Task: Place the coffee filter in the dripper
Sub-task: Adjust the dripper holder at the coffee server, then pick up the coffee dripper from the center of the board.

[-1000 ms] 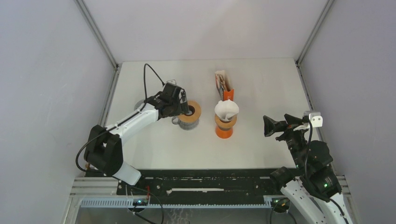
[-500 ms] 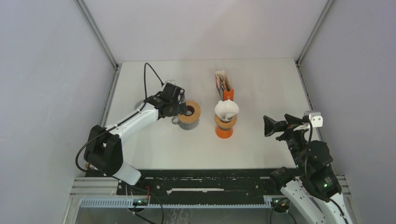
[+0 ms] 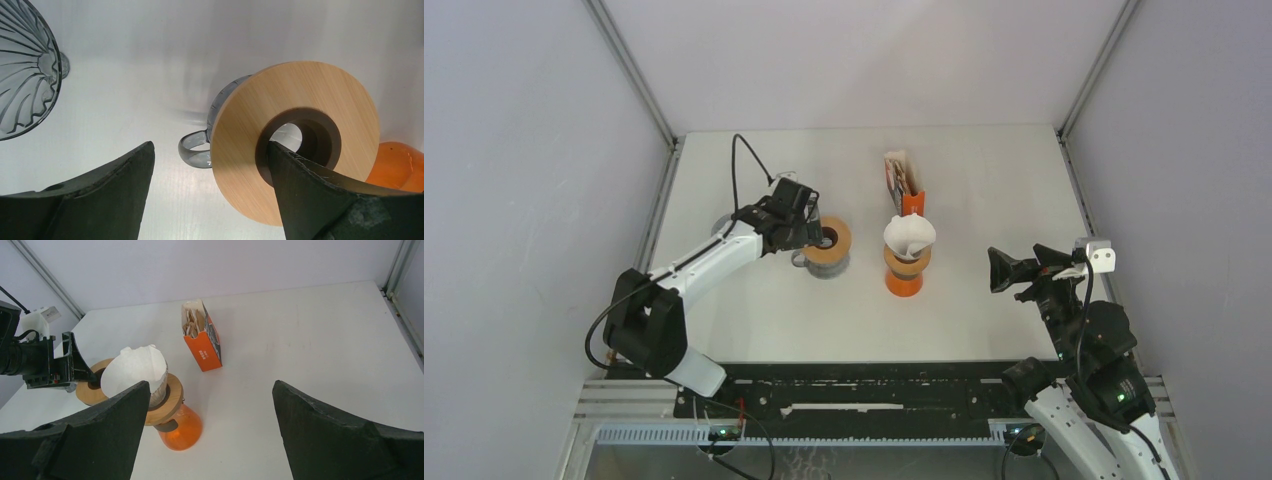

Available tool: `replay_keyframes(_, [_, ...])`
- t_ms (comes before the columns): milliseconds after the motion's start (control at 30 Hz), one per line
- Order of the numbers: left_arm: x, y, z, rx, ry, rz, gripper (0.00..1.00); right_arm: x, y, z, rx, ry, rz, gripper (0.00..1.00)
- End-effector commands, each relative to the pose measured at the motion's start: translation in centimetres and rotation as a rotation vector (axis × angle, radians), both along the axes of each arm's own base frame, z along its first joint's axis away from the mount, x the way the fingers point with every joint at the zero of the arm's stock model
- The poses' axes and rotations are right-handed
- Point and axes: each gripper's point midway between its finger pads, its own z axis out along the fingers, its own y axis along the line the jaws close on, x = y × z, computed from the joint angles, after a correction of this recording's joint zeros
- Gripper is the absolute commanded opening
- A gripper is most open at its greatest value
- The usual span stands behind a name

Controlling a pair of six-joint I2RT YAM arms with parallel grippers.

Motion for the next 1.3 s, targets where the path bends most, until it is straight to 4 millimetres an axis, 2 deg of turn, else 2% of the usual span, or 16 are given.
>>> replay_keyframes(0, [1.0, 0.1, 3.4, 0.001, -0.086, 0.002, 0.87, 0.3, 0.1, 0.8, 0.004, -0.033, -0.002, 1.00])
replay_keyframes(233, [0.9, -0.2, 4.2, -0.023, -0.102, -0.003, 0.87, 0.3, 0.1, 0.8, 0.004, -0.032, -0.002, 1.00])
replay_keyframes(433, [0.8, -0.7, 7.2, -0.089, -0.169, -0.017, 0.88, 0.3, 0.1, 0.8, 0.005, -0.032, -0.001, 1.00])
replay_keyframes(600, [0.3, -0.2, 9.2, -0.160, -0.232, -0.002, 0.89, 0.3, 0.1, 0.8, 0.004, -0.031, -0.001, 1.00])
replay_keyframes(667, [0.1, 0.5, 9.4, -0.196, -0.248, 0.022, 0.89, 0.3, 0.1, 0.8, 0.004, -0.031, -0.002, 1.00])
replay_keyframes(767, [-0.1, 2.4, 9.6, -0.241, -0.278, 0.083, 0.89, 0.4, 0.1, 0.8, 0.003, -0.030, 0.000, 1.00])
replay_keyframes(1000, [-1.4, 6.6, 9.0, -0.402, -0.337, 0.224, 0.88, 0.5, 0.2, 0.7, 0.002, -0.026, 0.000, 1.00])
replay_keyframes(1133, [-2.1, 8.8, 8.1, -0.474, -0.353, 0.288, 0.87, 0.5, 0.2, 0.7, 0.001, -0.023, 0.002, 1.00])
replay_keyframes(1267, [-2.7, 11.4, 6.3, -0.553, -0.354, 0.388, 0.86, 0.6, 0.3, 0.6, 0.000, -0.021, 0.003, 1.00])
